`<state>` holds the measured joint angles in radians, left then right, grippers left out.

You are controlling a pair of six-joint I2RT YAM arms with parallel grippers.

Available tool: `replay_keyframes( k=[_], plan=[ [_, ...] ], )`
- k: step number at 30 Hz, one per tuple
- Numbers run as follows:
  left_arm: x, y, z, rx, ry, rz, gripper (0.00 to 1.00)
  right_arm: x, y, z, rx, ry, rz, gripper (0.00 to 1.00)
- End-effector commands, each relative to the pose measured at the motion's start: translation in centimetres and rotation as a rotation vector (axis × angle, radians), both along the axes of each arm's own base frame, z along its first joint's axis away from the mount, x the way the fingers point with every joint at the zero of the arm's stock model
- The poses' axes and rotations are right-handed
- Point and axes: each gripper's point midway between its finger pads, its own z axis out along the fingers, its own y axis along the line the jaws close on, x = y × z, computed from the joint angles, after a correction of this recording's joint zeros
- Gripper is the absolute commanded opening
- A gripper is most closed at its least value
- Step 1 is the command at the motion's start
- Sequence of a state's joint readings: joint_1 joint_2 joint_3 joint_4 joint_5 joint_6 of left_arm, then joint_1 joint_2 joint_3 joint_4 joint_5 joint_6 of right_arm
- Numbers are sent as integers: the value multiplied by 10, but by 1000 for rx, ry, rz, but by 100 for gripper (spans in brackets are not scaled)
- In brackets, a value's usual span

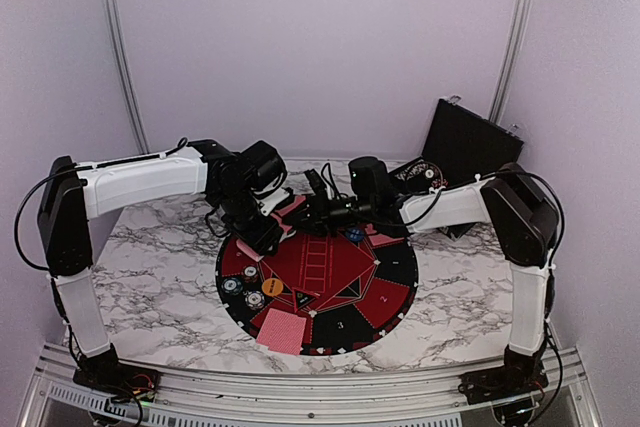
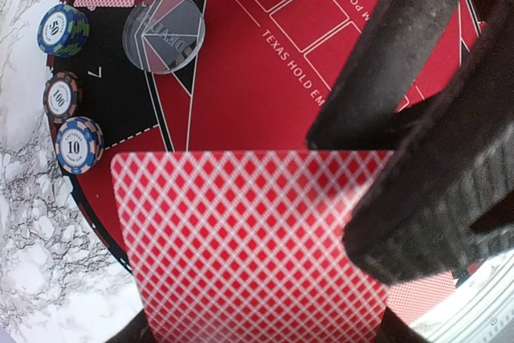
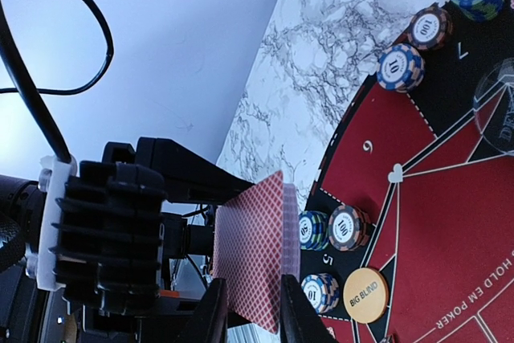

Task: Distribute texas hold em gaming equipment
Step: Pick up the poker card from the face-down deck piles.

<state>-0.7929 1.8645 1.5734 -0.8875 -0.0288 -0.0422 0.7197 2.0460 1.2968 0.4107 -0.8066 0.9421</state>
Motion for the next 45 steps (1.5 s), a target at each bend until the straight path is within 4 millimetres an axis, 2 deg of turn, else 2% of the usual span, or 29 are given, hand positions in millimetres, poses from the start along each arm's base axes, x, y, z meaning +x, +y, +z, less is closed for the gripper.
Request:
replay_keyframes(
  k=[1, 14, 27, 45],
  plan=[
    [1, 6, 3, 8, -9, 10, 27, 1, 4, 2, 16, -4, 14, 22],
    [1, 8, 1, 11, -2, 13, 27, 2, 6, -4, 10, 9, 18, 21],
    [0, 9, 0, 14, 1, 14, 27, 2, 4, 4, 25, 4, 14, 2],
    [-1, 13, 0, 17, 1, 22, 27, 23, -22, 18, 64, 17, -64, 0]
  ],
)
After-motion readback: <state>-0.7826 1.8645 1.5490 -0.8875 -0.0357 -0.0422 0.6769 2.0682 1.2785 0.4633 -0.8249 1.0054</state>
